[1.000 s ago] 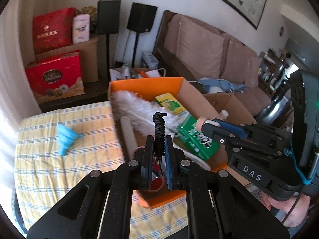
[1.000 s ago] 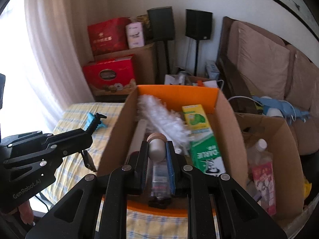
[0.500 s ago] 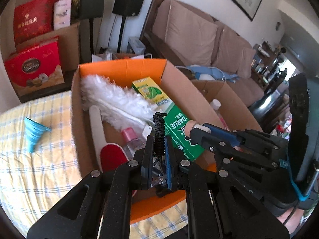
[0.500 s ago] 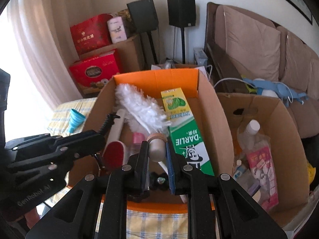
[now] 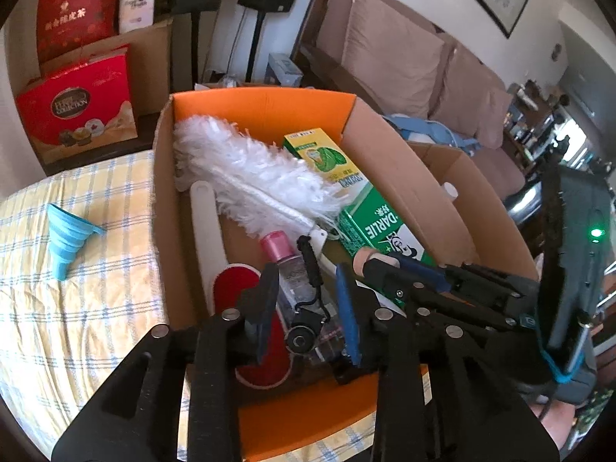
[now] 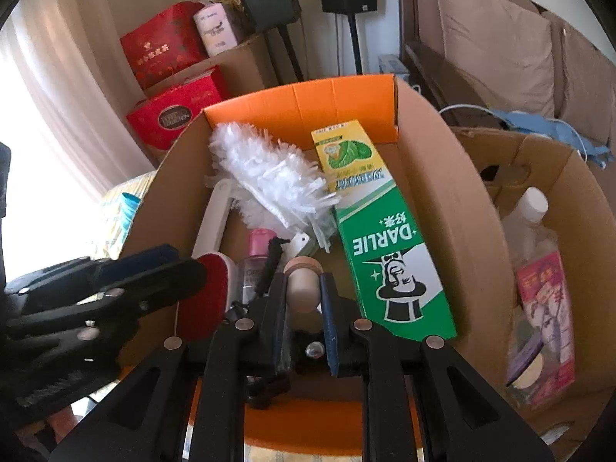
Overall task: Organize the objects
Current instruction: 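Open both tools to drop the cord and bottle into the box, then move both tools back to the blue collapsible funnel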
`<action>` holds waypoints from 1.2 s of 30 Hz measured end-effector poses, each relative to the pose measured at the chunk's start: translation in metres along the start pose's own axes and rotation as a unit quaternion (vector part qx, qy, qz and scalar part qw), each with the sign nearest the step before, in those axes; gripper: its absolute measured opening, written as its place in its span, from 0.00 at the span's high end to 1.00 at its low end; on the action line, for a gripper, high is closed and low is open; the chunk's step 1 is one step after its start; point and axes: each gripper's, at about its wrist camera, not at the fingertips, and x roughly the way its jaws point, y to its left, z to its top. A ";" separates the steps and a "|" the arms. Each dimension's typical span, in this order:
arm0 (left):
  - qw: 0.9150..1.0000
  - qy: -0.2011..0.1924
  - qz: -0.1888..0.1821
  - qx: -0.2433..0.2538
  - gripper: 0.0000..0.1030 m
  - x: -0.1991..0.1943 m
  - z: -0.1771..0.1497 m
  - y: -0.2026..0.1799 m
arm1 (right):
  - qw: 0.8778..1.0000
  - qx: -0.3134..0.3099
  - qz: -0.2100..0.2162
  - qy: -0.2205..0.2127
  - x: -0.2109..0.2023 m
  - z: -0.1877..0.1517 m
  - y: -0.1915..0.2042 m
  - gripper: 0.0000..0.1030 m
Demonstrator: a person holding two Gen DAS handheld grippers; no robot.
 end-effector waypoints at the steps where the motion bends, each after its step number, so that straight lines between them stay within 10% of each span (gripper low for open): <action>1: 1.000 -0.002 0.003 0.000 0.69 -0.002 0.000 0.001 | 1.000 0.003 0.003 0.001 0.001 0.000 -0.001 0.84; 12: 0.999 -0.023 0.031 -0.006 0.35 -0.029 -0.006 0.021 | 1.000 0.006 0.005 -0.004 -0.010 0.000 0.004 0.82; 22: 0.997 -0.044 0.044 -0.033 0.17 -0.055 -0.010 0.049 | 0.999 -0.009 -0.026 -0.041 -0.039 0.009 0.024 0.40; 36: 0.993 -0.074 0.090 -0.029 0.00 -0.091 -0.014 0.073 | 0.996 -0.044 -0.022 -0.070 -0.055 0.016 0.063 0.07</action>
